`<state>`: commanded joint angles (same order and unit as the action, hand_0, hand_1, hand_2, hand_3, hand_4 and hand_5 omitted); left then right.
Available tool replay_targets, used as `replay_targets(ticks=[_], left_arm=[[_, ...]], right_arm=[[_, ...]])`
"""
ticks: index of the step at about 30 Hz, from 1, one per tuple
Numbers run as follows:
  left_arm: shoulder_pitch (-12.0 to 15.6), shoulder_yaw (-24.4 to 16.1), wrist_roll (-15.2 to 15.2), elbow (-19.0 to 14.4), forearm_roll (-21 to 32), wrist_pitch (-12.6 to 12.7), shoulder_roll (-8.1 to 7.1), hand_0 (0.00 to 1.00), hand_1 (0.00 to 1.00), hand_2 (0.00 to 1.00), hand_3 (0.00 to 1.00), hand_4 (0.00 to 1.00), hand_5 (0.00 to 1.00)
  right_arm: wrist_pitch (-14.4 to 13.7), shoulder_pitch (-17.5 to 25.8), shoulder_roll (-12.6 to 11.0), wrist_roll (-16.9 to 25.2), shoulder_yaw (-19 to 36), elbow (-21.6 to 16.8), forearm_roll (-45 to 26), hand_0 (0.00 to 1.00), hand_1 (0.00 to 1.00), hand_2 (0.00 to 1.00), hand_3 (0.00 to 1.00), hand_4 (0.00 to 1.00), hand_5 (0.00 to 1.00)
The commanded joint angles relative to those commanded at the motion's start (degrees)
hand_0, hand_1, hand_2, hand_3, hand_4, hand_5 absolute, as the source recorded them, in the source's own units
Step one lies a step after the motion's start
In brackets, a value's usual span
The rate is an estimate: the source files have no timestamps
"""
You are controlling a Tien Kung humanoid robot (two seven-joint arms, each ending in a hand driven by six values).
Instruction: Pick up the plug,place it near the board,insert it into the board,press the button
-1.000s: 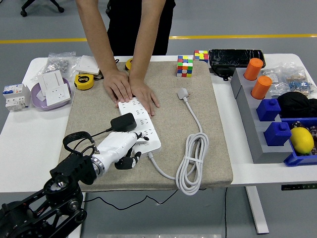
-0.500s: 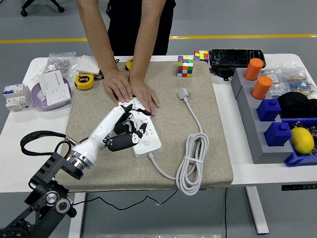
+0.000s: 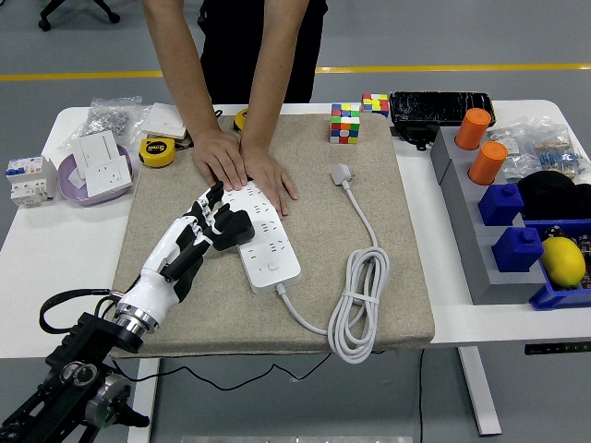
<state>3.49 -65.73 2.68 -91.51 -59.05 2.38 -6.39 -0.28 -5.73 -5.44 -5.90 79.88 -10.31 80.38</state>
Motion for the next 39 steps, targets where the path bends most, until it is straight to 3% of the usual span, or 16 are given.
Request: replay_targets(ticks=[2, 3, 6, 8, 9, 15, 21, 27, 39], left_arm=[[-0.43, 0.14, -2.17, -0.14, -1.70, 0.30, -0.55, 0.960, 0.980, 0.956, 0.998, 0.998, 0.561], [-0.80, 0.42, -3.31, -0.32, -4.16, 0.43, -0.94, 0.302, 0.348, 0.380, 0.966, 0.831, 0.197], [-2.43, 2.01, -6.14, -1.07, -11.23, 0.82, -2.30, 0.302, 0.348, 0.380, 0.966, 0.831, 0.197], [-4.37, 4.67, -6.78, -1.31, -16.45, 1.51, -3.97, 0.302, 0.348, 0.380, 0.966, 0.831, 0.197], [-4.86, 5.33, -7.07, -1.31, -18.68, 1.37, -4.35, 0.153, 0.055, 0.149, 0.682, 0.509, 0.007], [-8.84, 9.09, -11.56, -1.67, -33.20, -2.47, -6.16, 0.137, 0.037, 0.151, 0.697, 0.485, 0.002], [-11.94, 13.10, -14.79, -0.77, -47.36, -5.70, -6.13, 0.132, 0.032, 0.152, 0.697, 0.474, 0.002], [-13.19, 14.86, -16.20, 0.83, -61.24, -6.57, -5.96, 0.134, 0.031, 0.152, 0.701, 0.472, 0.002], [-14.21, 14.84, -17.18, 3.24, -65.58, -7.17, -5.46, 0.140, 0.030, 0.152, 0.709, 0.472, 0.002]], right_arm=[[-0.01, -0.01, 0.01, 0.00, -0.02, 0.00, -0.03, 0.860, 0.719, 0.711, 0.694, 0.998, 0.667], [-0.01, 0.01, 0.01, -0.03, 0.01, 0.00, 0.00, 0.859, 0.719, 0.711, 0.693, 0.998, 0.667], [0.01, 0.05, -0.04, -0.16, 0.38, 0.00, 0.35, 0.859, 0.719, 0.711, 0.693, 0.998, 0.667], [0.01, 0.07, -0.05, -0.16, 0.41, 0.00, 0.30, 0.859, 0.719, 0.711, 0.693, 0.998, 0.667], [0.01, 0.07, -0.06, -0.16, 0.40, 0.00, 0.27, 0.860, 0.718, 0.711, 0.693, 0.998, 0.668], [0.01, -0.07, -0.11, -0.20, 0.51, 0.00, 0.34, 0.860, 0.718, 0.711, 0.693, 0.998, 0.667], [0.01, -0.15, -0.15, -0.17, 0.37, 0.00, 0.23, 0.860, 0.718, 0.711, 0.691, 0.998, 0.667], [0.03, -0.10, -0.08, -0.14, 0.42, 0.00, 0.28, 0.860, 0.718, 0.711, 0.692, 0.998, 0.668], [0.03, -0.27, -0.21, -0.12, 0.51, 0.00, 0.32, 0.860, 0.718, 0.711, 0.691, 0.998, 0.667]])
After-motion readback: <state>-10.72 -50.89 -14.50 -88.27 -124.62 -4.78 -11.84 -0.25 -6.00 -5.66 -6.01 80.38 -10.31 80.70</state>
